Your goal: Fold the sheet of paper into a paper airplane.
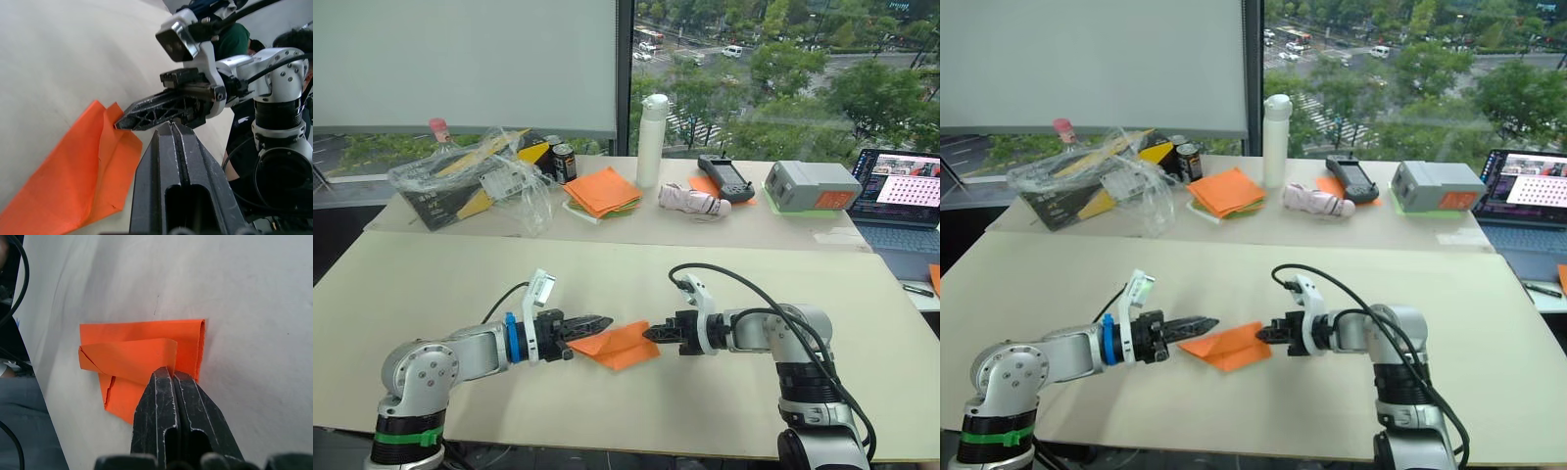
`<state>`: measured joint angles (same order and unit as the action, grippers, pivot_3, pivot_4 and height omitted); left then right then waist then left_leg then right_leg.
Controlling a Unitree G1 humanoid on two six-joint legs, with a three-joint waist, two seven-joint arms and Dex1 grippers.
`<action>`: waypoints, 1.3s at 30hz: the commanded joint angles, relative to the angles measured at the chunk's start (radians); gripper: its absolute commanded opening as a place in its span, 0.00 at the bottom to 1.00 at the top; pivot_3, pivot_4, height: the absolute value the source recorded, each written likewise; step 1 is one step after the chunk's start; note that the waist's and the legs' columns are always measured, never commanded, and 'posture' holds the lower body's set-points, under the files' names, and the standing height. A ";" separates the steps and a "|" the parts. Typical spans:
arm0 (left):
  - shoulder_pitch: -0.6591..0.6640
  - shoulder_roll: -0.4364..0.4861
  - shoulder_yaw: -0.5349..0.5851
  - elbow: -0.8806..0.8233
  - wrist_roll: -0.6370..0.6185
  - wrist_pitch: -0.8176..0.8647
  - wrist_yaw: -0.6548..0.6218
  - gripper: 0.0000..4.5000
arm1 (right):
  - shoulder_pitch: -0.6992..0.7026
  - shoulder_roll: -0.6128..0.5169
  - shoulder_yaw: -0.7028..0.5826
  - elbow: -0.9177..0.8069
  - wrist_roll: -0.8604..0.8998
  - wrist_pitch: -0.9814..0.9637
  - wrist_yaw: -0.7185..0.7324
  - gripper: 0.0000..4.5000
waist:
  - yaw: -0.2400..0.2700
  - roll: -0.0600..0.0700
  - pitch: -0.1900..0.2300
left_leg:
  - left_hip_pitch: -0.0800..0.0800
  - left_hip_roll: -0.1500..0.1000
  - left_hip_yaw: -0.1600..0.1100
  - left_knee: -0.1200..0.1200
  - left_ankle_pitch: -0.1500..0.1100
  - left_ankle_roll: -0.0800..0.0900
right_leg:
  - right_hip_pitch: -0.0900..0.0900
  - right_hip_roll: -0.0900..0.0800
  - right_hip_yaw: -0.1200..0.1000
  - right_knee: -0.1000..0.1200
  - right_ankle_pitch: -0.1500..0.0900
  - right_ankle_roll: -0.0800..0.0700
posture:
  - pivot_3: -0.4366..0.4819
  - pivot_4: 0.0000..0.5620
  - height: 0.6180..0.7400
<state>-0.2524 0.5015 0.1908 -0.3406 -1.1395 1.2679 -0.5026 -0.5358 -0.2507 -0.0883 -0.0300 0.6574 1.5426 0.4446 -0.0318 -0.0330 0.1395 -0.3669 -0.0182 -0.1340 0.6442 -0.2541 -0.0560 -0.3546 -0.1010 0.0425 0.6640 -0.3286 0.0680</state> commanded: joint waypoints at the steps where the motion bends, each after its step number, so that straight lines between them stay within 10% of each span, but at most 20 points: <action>1: 0.002 0.007 -0.060 -0.026 0.031 -0.019 -0.012 0.00 | 0.046 -0.015 0.014 0.065 -0.047 0.034 -0.038 0.01 | 0.000 0.000 0.000 | 0.000 0.000 0.000 0.000 0.000 0.000 | 0.000 0.000 0.000 0.000 0.000 0.000 | 0.48 0.27 1.00; 35: 0.027 0.016 -0.269 0.106 0.407 -0.180 -0.085 0.00 | 0.071 -0.020 0.005 0.010 -0.033 0.031 -0.028 0.01 | 0.013 0.001 0.000 | 0.000 0.000 0.000 -0.002 0.000 0.000 | 0.000 0.000 0.000 -0.003 0.000 0.000 | 0.48 0.27 1.00; 39: 0.027 0.012 -0.266 0.104 0.409 -0.176 -0.088 0.00 | 0.076 -0.030 0.020 -0.005 -0.031 0.004 -0.014 0.26 | 0.015 0.004 0.001 | 0.000 0.000 0.000 -0.002 0.000 0.001 | 0.000 0.000 0.000 -0.003 0.000 0.000 | 0.48 0.27 1.00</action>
<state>-0.2366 0.5138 -0.0672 -0.2448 -0.7474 1.0821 -0.5967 -0.5026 -0.2579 -0.0950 -0.0711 0.6688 1.5408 0.4595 -0.0170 -0.0286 0.1403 -0.3673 -0.0182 -0.1335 0.6417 -0.2546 -0.0551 -0.3547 -0.1010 0.0431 0.6604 -0.3287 0.0681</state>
